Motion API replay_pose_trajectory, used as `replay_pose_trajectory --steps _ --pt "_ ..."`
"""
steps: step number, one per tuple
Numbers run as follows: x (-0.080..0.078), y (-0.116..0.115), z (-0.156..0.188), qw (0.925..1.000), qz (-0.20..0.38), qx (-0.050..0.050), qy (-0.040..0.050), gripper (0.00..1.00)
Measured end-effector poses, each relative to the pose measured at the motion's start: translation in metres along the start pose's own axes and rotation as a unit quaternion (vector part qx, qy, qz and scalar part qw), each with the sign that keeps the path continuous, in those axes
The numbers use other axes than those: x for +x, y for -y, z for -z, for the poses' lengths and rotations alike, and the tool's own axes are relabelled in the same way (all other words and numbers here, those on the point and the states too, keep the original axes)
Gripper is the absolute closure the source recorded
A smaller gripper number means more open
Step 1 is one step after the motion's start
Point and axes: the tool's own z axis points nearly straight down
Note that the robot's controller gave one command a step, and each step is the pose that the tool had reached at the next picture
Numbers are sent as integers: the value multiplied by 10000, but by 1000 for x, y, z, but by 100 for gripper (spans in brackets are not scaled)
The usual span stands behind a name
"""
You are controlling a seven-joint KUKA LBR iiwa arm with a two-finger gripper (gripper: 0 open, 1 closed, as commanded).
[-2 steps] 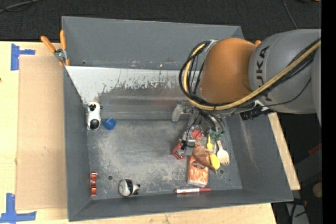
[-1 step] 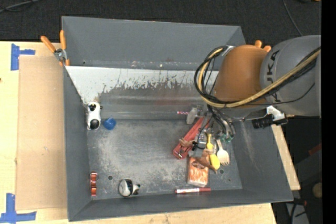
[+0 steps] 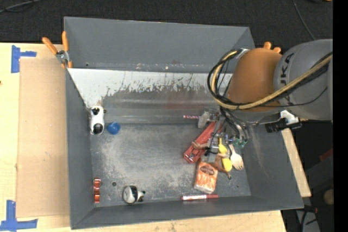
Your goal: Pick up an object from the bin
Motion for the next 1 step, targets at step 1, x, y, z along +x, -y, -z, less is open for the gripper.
replay_pose_trajectory --steps 1 --pt "1 17 -23 9971 -766 -7 -11 0"
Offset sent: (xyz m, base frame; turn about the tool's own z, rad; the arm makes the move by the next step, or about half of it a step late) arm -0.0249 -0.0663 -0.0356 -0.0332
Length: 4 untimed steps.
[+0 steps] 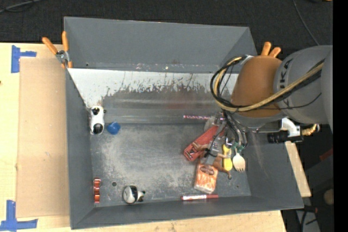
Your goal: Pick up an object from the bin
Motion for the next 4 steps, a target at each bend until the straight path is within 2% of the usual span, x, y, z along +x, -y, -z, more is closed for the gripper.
replay_pose_trajectory --steps 1,2,3,4 --pt "2 34 -8 9979 649 -12 11 0" --pt "0 22 -13 10000 -66 -13 -5 100" --pt "0 22 -13 10000 -66 -13 -6 100" --pt "13 22 44 10000 3 -5 -55 100"
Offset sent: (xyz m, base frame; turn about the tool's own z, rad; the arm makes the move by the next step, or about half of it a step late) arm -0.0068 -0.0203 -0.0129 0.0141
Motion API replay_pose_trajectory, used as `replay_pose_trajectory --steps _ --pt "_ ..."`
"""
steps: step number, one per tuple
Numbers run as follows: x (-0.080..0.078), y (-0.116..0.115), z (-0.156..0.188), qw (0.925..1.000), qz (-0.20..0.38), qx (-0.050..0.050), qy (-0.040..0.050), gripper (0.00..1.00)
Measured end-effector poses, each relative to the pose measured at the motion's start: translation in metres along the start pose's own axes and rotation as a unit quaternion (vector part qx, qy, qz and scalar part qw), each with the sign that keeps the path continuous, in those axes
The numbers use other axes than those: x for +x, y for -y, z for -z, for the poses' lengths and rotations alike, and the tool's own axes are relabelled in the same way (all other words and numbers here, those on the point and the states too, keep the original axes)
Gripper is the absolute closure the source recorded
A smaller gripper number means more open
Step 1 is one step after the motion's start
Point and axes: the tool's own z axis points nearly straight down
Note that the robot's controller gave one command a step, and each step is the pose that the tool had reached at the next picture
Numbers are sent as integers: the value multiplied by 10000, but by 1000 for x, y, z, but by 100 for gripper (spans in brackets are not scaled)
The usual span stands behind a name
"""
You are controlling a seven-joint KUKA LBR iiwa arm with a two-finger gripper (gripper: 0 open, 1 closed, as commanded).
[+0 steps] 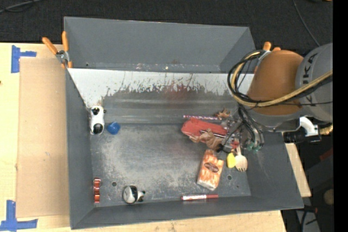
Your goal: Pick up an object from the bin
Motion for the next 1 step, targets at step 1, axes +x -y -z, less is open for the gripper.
replay_pose_trajectory --steps 1 --pt "-4 -2 77 10000 51 0 -2 100"
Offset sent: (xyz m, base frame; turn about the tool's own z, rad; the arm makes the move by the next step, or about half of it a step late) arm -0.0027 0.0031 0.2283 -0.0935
